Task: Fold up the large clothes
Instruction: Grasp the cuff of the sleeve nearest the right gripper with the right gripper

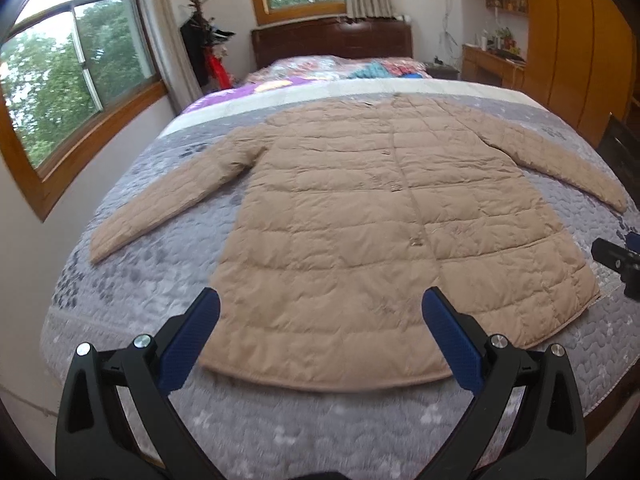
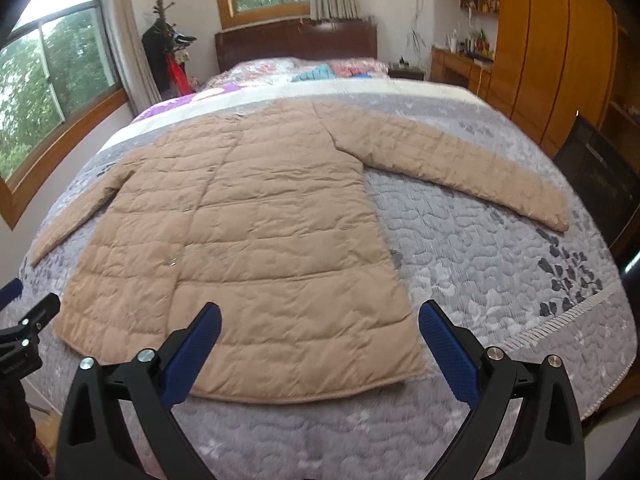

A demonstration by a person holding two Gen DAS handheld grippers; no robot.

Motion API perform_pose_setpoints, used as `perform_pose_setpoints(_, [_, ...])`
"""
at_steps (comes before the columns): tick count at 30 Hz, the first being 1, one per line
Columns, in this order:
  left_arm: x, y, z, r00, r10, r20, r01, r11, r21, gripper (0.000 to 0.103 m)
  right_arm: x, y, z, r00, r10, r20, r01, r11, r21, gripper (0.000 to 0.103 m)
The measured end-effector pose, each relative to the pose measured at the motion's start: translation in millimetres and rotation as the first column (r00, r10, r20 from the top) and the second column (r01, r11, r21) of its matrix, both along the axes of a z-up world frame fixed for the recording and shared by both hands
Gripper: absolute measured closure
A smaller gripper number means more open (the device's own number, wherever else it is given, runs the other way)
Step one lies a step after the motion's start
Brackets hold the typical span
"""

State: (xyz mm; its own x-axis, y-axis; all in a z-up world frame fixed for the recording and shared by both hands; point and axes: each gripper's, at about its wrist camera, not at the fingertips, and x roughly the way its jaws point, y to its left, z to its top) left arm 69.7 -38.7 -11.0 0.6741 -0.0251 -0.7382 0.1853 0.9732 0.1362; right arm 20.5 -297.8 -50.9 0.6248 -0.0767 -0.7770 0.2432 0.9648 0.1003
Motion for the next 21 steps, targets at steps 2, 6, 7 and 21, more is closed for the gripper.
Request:
perform_pose_setpoints(2, [22.5, -10.9, -2.6, 0.999, -0.04, -0.031, 0.04, 0.999, -0.005, 0.003, 11.7, -19.4, -1.9, 1.0, -0.021, -0.011, 0.021, 1.0, 0.005, 0.004])
perform_pose_setpoints(6, [67.1, -39.2, -4.6, 0.992, -0.107, -0.074, 0.107, 0.994, 0.001, 0.003, 33.0, -79.6, -1.6, 0.994, -0.111, -0.016, 0.112, 0.994, 0.017, 0.004])
perform_pose_setpoints(7, [82.9, -48.5, -5.1, 0.989, -0.12, -0.083, 0.121, 0.993, 0.008, 0.003, 37.6, -101.5, -1.7, 0.99, -0.14, -0.007, 0.14, 0.989, 0.037, 0.004])
perform_pose_setpoints(21, [254.0, -176.3, -31.6, 0.942, -0.299, -0.151, 0.282, 0.951, -0.123, 0.003, 77.2, -363.7, -48.1, 0.872, -0.464, -0.157, 0.489, 0.838, 0.241, 0.004])
